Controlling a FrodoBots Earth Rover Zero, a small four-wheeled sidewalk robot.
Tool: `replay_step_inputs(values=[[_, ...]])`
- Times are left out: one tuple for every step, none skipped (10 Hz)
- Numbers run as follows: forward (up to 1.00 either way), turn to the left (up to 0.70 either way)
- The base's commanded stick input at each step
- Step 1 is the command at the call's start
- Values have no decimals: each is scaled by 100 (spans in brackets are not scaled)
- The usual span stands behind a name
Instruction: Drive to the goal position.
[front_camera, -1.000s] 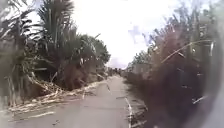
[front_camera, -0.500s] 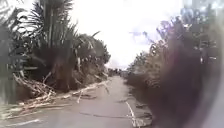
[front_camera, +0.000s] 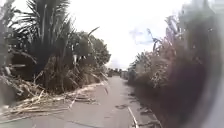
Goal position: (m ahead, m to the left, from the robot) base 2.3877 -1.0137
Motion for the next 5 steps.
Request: replay_step_inputs(values=[[70,0],[70,0],[70,0],[70,0],[70,0]])
